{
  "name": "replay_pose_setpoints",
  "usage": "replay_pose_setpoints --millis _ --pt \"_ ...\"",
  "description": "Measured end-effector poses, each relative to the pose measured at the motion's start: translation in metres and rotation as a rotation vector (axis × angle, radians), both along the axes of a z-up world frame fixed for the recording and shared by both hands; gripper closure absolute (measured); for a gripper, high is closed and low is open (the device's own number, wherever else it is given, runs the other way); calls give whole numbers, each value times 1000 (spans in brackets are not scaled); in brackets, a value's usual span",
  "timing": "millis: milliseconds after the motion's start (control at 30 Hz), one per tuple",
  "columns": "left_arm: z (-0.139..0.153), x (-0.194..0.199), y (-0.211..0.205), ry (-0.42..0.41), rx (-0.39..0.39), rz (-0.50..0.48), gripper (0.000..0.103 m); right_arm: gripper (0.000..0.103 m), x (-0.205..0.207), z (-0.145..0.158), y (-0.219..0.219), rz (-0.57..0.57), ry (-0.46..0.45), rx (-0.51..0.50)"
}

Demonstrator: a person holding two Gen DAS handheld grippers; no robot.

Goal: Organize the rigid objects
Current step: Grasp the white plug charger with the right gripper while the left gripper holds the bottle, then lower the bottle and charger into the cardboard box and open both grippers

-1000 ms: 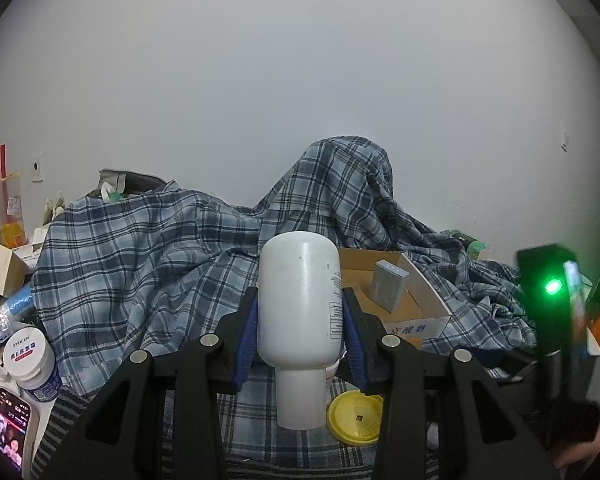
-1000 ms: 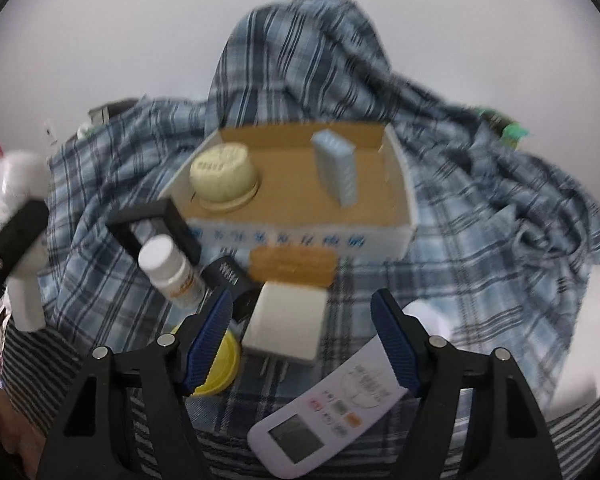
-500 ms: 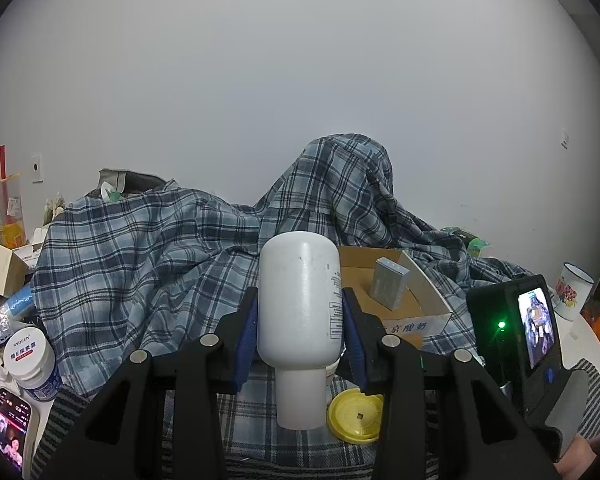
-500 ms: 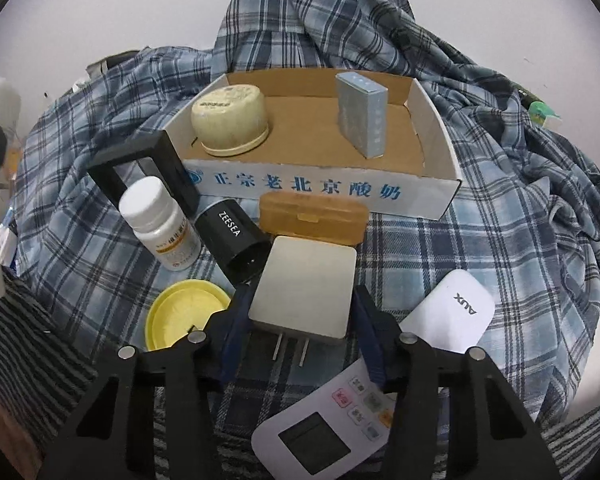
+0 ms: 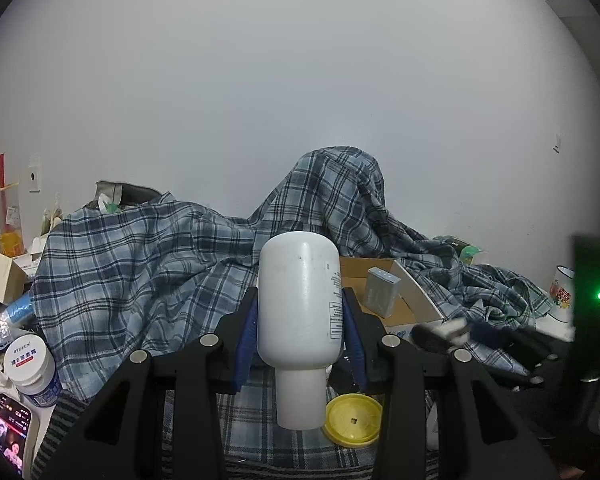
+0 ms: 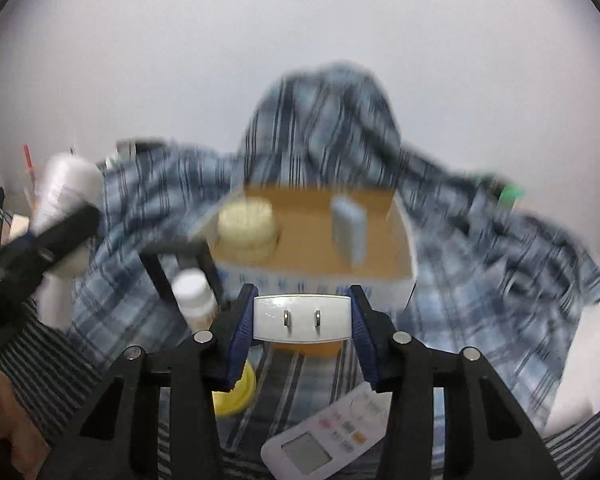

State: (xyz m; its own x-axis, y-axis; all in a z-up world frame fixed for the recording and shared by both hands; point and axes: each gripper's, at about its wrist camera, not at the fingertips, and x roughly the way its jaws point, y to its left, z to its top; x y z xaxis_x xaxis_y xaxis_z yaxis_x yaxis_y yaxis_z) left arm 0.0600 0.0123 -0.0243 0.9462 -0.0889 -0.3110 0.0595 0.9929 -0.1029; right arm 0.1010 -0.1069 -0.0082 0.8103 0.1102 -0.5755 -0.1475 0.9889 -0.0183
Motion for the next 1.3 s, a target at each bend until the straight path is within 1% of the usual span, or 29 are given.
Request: replay_pose_setpoints --millis 100,200,300,400,533,667,767,867,1000,1067,1167,1300 --pt "1 -1 0 0 -5 0 62 59 -12 13 -1 -1 -104 12" --pt "1 -1 -1 -6 -1 -1 62 59 -20 21 0 -1 -167 6" --pt "2 -2 -2 -8 6 1 62 59 -22 23 -1 4 -187 20" --pt "5 -6 -4 -24 24 26 62 59 -23 25 -4 18 -182 49" --pt "15 -13 -7 -47 41 21 62 59 -27 30 -5 21 -199 35" --pt "34 -17 -12 -80 66 9 62 59 -34 48 -7 35 -240 17" --pt "48 -13 -17 -96 88 0 62 59 -36 68 -15 41 -255 43" --pt "64 -8 -21 -124 96 -4 62 59 -34 87 -24 41 -276 77" --pt "86 6 -23 -176 108 -18 62 59 -27 109 -29 32 -323 49" --pt "94 18 -22 -172 99 -26 62 59 -22 118 -32 26 -332 30" --pt "104 34 -23 -196 105 -31 62 59 -14 129 -38 34 -347 29" --pt "109 57 -21 -188 91 -42 62 59 5 134 -42 -8 -404 -11"
